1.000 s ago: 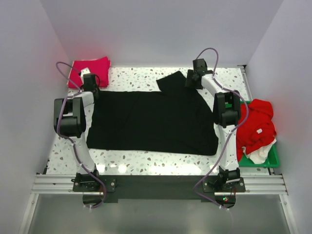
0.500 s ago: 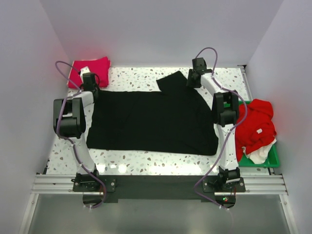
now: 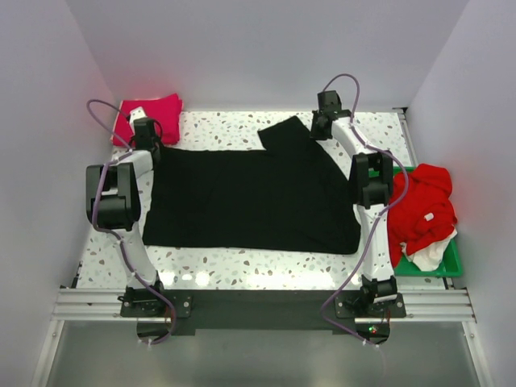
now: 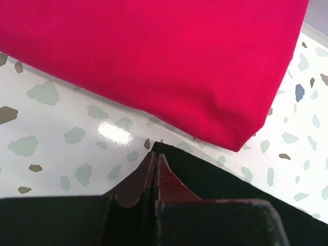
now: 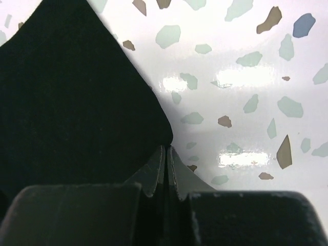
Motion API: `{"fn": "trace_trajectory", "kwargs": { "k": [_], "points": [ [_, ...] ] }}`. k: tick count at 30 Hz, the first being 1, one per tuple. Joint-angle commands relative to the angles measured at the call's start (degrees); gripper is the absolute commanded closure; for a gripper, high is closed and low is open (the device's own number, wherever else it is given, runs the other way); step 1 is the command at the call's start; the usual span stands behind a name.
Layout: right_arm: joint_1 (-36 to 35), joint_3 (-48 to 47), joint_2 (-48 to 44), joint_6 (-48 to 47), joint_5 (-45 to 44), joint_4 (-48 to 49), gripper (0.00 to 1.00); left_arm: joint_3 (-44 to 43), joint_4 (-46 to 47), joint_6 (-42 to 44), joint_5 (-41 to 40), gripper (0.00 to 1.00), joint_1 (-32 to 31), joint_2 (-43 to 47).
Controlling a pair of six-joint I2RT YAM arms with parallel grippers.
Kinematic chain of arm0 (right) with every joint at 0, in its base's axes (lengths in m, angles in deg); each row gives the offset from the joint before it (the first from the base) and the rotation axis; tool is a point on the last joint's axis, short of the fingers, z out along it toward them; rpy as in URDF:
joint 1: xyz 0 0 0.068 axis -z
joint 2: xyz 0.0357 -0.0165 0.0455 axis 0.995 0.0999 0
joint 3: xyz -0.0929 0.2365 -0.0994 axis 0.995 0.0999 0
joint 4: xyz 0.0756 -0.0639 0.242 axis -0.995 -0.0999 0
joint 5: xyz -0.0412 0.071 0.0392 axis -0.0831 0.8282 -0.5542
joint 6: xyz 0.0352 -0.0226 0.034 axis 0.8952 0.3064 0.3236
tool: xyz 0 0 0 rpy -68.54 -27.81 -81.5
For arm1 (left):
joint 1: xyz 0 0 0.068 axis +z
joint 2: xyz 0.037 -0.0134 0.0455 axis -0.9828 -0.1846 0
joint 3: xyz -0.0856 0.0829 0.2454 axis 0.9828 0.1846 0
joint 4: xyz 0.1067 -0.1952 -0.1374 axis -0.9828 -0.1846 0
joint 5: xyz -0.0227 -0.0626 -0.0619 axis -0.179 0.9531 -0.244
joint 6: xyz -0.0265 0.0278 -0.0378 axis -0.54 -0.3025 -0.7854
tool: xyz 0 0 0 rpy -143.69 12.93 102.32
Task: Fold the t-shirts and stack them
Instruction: Fold the tshirt
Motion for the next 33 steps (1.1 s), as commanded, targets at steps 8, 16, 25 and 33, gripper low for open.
{"fn": "trace_trajectory", "kwargs": {
  "k": [8,16,25,33],
  "points": [
    [1.3,0.8,-8.5,-0.7,-3.8,4.8,1.0,-3.8,4.4,-2.5,2.5,1.0,2.0,2.2],
    [2.3,7.3,-14.4,-1.0,-3.5,5.8,1.0,-5.2,4.2,-3.9,4.2,1.0,2.8,2.8],
    [2.2,26.8,-27.1,3.6,-1.6,9.8,1.0,-4.1,-0.3,-5.9,2.6,1.0,3.7,5.9],
    [0.0,45.9,-39.2,9.2,-0.8,11.2,1.0,2.0,-5.4,-9.9,0.4,1.0,4.5,12.1]
  ]
}}
